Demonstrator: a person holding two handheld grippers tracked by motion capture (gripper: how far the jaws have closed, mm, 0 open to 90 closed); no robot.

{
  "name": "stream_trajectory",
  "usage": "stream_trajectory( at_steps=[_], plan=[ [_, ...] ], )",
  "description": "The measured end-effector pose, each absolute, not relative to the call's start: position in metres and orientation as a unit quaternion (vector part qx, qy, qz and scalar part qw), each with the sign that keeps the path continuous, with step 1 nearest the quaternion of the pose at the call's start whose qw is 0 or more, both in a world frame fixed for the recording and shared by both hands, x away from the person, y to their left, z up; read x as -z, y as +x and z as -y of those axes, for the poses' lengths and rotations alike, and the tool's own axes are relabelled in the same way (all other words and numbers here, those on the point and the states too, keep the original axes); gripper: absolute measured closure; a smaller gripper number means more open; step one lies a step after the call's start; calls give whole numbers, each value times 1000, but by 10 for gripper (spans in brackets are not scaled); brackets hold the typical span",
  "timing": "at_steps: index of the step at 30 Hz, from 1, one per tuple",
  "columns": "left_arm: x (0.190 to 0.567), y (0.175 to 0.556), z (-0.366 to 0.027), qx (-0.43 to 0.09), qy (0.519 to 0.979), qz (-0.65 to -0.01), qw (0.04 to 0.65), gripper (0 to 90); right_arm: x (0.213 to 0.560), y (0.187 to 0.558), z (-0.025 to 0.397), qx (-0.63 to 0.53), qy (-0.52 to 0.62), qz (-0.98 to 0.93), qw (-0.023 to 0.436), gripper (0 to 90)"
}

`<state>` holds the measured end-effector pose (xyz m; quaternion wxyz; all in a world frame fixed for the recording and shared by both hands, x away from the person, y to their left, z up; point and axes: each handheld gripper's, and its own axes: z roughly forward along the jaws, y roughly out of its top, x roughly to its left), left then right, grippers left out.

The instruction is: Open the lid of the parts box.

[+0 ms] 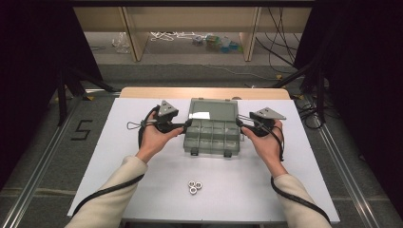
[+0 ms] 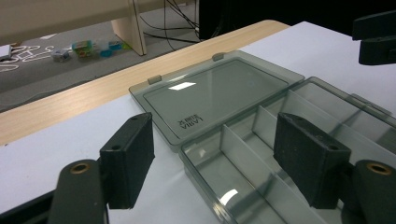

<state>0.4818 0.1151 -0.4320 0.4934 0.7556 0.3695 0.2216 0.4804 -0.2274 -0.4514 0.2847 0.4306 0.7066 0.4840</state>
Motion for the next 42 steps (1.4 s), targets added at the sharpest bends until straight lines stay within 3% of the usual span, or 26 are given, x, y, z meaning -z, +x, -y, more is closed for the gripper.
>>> stream_trajectory(
  at_steps=[13, 27, 42],
  plan=[
    [436, 430, -132, -209, 761, -341, 511, 278, 447, 433, 245, -505, 412, -717, 250, 311],
    [452, 377, -146, -210, 762, -316, 525, 260, 456, 381, 250, -523, 386, -721, 242, 296],
    [450, 348, -164, -207, 752, -314, 542, 225, 462, 340, 252, -534, 375, -720, 237, 280]
  ],
)
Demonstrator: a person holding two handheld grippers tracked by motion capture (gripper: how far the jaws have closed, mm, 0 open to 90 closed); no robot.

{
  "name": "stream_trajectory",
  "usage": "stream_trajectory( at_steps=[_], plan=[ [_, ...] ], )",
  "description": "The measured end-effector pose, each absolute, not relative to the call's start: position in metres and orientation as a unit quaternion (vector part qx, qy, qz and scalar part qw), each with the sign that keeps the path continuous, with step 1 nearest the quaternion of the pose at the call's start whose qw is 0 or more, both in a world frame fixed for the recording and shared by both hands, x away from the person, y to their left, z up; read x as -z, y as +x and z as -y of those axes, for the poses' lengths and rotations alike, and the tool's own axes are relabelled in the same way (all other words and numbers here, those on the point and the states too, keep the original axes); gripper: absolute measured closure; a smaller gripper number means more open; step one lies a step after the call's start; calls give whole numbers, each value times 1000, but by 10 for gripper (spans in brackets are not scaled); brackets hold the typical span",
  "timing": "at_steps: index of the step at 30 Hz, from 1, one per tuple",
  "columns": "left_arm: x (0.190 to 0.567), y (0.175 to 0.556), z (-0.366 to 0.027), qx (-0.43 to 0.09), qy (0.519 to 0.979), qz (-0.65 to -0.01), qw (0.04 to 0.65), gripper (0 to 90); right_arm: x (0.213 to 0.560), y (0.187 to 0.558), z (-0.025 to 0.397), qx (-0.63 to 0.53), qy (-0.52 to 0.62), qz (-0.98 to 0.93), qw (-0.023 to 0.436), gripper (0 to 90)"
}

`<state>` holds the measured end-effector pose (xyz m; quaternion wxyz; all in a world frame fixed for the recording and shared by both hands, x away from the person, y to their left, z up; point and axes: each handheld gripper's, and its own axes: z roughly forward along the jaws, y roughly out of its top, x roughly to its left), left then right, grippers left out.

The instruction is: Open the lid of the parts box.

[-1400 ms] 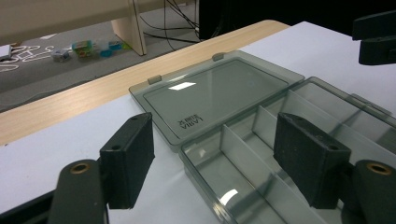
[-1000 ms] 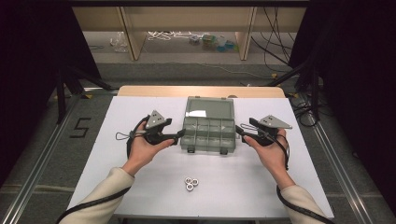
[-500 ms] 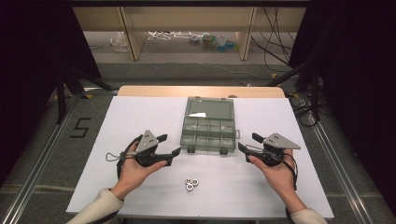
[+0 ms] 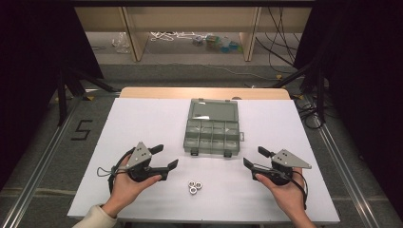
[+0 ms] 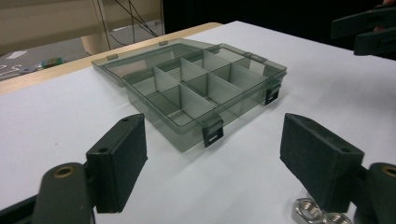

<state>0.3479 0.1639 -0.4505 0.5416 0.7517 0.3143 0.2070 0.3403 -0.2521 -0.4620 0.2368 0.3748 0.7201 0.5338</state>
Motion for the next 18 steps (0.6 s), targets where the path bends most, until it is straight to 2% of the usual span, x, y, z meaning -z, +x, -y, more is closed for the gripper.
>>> stream_trajectory(
  at_steps=[18],
  plan=[
    [454, 337, -160, -209, 754, -305, 543, 219, 465, 339, 255, -529, 386, -718, 235, 279]
  ],
)
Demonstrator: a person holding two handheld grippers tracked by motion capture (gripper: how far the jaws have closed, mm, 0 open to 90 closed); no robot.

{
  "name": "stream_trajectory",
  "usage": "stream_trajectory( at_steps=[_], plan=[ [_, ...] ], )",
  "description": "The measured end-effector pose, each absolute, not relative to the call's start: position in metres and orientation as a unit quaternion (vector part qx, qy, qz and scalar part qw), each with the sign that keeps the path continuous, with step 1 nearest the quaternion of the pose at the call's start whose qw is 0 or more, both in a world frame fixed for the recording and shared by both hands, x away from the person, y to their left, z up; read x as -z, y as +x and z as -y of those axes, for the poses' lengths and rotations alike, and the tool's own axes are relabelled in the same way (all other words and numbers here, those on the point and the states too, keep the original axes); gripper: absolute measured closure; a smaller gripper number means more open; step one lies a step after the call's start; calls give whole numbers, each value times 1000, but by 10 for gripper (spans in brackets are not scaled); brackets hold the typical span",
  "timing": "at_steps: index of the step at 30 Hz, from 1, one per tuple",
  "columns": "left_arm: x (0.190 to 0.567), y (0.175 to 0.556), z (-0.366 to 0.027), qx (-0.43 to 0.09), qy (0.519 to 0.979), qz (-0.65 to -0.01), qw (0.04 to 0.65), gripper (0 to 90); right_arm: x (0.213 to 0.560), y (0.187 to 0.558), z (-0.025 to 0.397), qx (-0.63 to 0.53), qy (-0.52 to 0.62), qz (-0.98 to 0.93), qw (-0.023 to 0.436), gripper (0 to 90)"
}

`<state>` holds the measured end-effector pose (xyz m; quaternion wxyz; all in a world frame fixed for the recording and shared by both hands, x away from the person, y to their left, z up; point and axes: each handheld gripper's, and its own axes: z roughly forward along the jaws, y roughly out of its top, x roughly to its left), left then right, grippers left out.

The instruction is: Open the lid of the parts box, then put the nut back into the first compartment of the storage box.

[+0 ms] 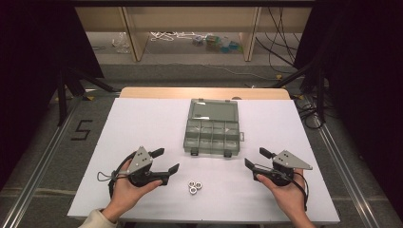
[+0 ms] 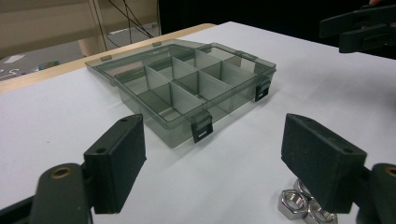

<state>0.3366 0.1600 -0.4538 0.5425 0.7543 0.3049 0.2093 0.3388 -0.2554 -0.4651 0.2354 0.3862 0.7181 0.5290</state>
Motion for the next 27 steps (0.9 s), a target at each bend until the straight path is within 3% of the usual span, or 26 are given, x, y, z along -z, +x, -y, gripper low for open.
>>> stream_trajectory(
  at_steps=[9, 18, 27],
  plan=[
    [448, 337, -158, -218, 756, -304, 536, 223, 464, 340, 255, -535, 384, -713, 241, 278],
    [435, 339, -143, -181, 794, -295, 500, 219, 464, 341, 257, -537, 388, -711, 237, 277],
    [430, 338, -115, -122, 882, -281, 358, 251, 460, 339, 253, -538, 378, -713, 242, 277]
  ],
)
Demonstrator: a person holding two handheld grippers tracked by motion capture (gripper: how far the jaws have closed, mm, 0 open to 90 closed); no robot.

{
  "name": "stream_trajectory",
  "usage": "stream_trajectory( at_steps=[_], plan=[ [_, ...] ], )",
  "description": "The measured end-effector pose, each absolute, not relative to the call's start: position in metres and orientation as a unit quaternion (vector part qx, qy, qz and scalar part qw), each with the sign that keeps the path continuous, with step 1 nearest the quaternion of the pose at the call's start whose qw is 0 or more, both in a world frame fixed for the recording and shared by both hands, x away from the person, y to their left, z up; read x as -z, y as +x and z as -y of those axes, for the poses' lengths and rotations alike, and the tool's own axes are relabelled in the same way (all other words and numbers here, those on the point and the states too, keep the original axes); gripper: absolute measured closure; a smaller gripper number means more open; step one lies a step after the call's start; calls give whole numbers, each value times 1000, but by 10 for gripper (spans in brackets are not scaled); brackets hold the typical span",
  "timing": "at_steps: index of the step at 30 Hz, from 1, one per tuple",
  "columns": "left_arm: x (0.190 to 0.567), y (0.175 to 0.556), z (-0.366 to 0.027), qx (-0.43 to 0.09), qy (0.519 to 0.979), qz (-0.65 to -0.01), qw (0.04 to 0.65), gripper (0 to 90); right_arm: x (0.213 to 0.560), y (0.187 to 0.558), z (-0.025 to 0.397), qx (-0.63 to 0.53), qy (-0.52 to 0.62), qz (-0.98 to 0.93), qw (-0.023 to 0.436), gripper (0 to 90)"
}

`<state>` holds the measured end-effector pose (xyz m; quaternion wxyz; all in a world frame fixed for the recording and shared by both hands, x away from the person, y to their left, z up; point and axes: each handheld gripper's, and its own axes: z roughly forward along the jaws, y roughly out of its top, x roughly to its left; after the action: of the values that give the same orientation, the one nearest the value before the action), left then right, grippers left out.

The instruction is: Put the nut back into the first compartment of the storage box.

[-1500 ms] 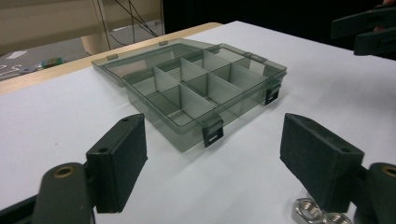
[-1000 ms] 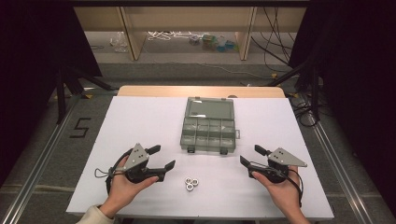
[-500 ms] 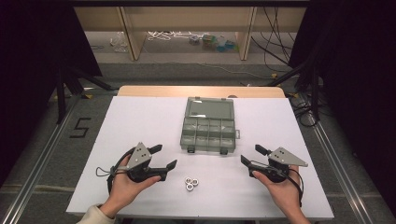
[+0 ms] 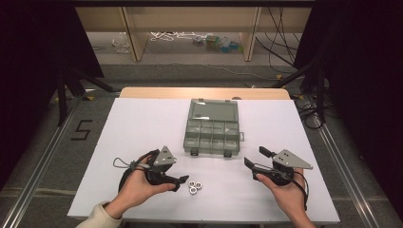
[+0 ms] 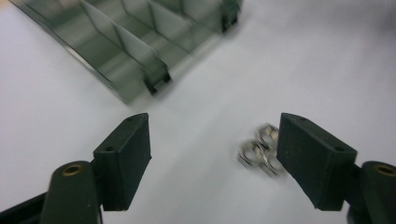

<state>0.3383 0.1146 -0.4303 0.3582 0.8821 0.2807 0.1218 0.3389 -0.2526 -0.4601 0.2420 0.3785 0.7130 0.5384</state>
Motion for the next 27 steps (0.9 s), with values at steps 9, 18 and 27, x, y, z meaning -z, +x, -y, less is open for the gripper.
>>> stream_trajectory(
  at_steps=[9, 18, 27],
  plan=[
    [443, 354, -88, -86, 920, -250, 289, 313, 460, 339, 254, -523, 383, -722, 240, 278],
    [456, 363, -71, -81, 926, -251, 271, 290, 461, 339, 255, -527, 385, -722, 232, 283],
    [461, 366, -71, -75, 930, -250, 257, 290, 462, 340, 252, -534, 380, -720, 227, 285]
  ],
)
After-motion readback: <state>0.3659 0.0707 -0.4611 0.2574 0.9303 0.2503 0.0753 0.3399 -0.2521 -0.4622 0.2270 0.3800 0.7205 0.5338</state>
